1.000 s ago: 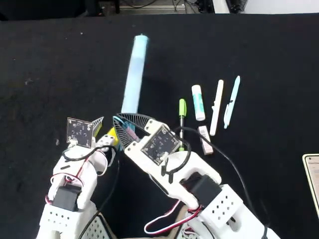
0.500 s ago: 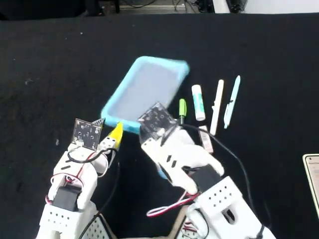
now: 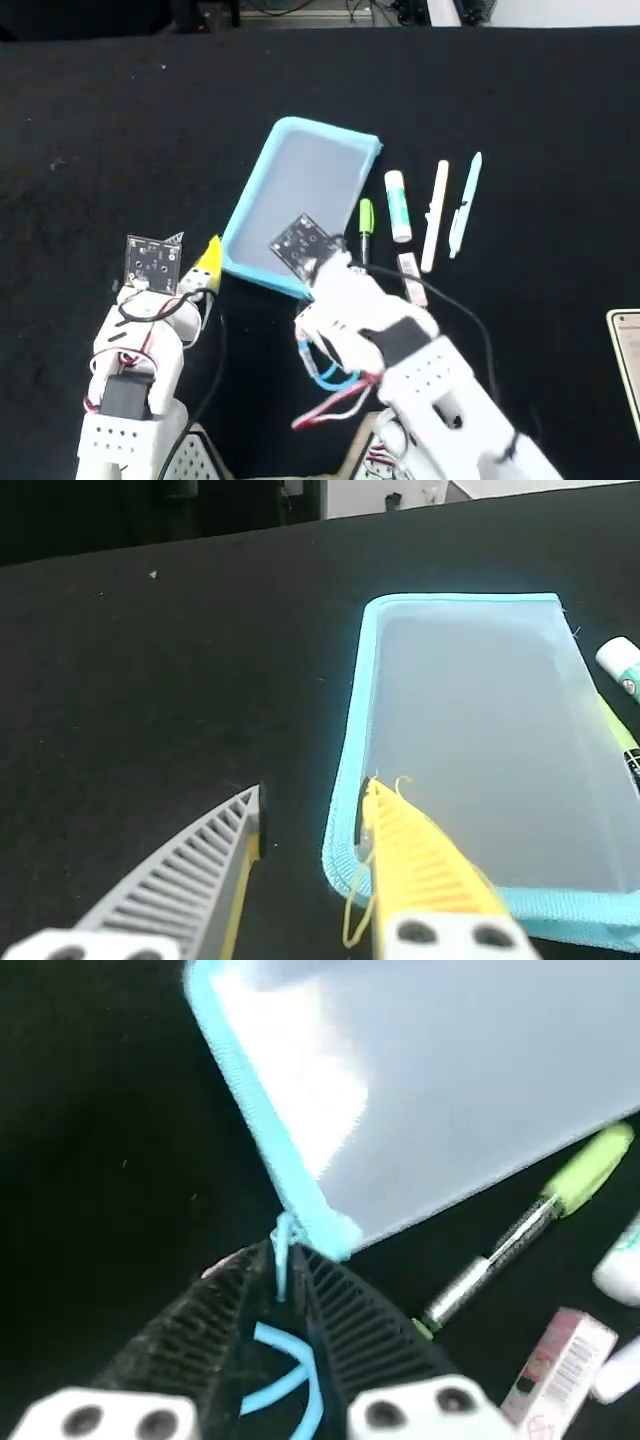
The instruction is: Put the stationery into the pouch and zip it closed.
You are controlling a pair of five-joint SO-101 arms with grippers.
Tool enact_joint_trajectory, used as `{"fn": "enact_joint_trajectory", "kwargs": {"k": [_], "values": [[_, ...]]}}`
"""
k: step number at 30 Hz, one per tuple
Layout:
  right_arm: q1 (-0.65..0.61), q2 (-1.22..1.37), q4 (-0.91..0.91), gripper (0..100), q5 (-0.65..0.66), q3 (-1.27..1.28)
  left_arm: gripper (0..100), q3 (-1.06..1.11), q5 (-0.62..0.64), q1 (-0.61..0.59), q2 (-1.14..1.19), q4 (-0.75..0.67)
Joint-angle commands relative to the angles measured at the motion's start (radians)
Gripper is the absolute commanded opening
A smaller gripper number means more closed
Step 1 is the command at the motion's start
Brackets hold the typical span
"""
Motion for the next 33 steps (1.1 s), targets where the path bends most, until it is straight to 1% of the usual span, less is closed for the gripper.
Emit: {"fn": "enact_joint_trajectory", "kwargs": {"k": [1, 3, 4, 6, 8, 10, 13, 17, 19, 23, 28, 33], "values": [[0.011, 0.153, -0.031, 1.2, -0.011, -0.117, 17, 0.022, 0.002, -0.012, -0.006, -0.005], [0.011, 0.199, -0.020, 1.7, -0.012, -0.153, 17, 0.022, 0.002, -0.012, -0.006, -0.005], [0.011, 0.213, 0.003, 3.6, -0.012, -0.170, 17, 0.022, 0.002, -0.012, -0.006, -0.005], [0.009, 0.225, 0.064, 11.6, -0.026, -0.200, 17, 0.022, 0.002, -0.012, -0.006, -0.005], [0.009, 0.225, 0.137, 20.5, -0.068, -0.222, 17, 0.022, 0.002, -0.010, -0.006, -0.005], [0.009, 0.223, 0.204, 24.5, -0.075, -0.242, 17, 0.022, 0.002, -0.007, -0.006, -0.005], [0.009, 0.194, 0.276, 22.1, -0.077, -0.255, 17, 0.022, 0.002, -0.007, -0.006, -0.005], [0.000, 0.120, 0.298, 17.8, -0.083, -0.222, 17, 0.022, -0.002, -0.007, -0.006, -0.005], [-0.017, 0.088, 0.275, 17.2, -0.083, -0.182, 17, 0.022, -0.003, -0.007, -0.006, -0.005], [-0.084, 0.047, 0.164, 17.3, -0.101, -0.068, 17, 0.022, -0.005, -0.007, -0.006, -0.005], [-0.180, 0.059, 0.005, 17.4, -0.259, 0.027, 17, 0.022, -0.005, -0.007, -0.006, -0.003], [-0.187, 0.151, -0.137, 17.4, -0.336, 0.056, 17, 0.022, -0.005, -0.012, -0.006, -0.003]]}}
